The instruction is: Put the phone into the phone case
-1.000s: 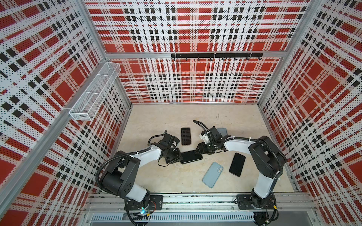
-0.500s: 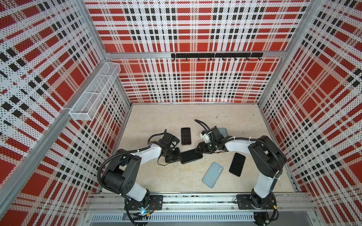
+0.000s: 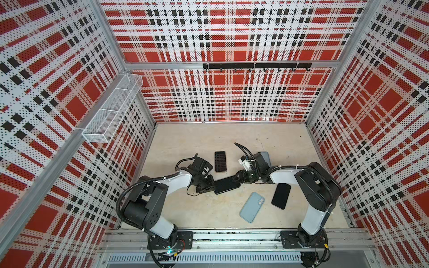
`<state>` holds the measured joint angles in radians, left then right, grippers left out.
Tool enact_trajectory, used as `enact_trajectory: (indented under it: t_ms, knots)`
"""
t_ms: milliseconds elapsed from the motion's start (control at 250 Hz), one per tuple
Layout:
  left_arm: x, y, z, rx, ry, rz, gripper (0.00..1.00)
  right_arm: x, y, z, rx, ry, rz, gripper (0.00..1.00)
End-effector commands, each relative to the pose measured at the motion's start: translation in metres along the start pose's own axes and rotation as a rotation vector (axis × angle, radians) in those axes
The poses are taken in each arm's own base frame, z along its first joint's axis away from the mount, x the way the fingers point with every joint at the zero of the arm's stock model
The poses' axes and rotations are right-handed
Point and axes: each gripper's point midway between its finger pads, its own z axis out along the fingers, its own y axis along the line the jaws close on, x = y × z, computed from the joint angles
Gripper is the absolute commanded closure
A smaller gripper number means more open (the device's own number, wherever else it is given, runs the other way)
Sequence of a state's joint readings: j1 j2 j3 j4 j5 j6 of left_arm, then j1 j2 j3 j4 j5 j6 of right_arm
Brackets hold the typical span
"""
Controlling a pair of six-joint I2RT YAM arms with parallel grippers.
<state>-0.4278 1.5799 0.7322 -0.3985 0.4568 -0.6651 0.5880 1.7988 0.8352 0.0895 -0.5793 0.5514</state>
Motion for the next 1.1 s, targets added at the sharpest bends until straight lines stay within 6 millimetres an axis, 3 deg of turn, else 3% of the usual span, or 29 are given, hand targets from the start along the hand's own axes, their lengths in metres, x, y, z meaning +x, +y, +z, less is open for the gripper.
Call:
enact_trajectory:
  t_ms: [0,380,788,940,1092]
  knots:
    - [0.016,0.020,0.027,-0.062,0.052,0.004,0.88,0.007,0.073,-0.013,-0.280,0.034,-0.135,0.50]
    - [0.016,0.020,0.027,-0.063,0.054,0.005,0.88,0.011,0.085,-0.023,-0.339,0.037,-0.183,0.60]
    - [0.010,0.015,0.020,-0.049,0.028,0.015,0.83,0.003,0.077,-0.027,-0.308,-0.013,-0.159,0.82]
    - [0.001,0.012,0.007,-0.025,-0.016,0.006,0.77,-0.008,0.076,-0.038,-0.295,-0.077,-0.154,0.92]
    - [-0.017,-0.003,-0.027,0.050,-0.125,0.009,0.69,-0.018,0.082,-0.054,-0.308,-0.133,-0.169,0.97]
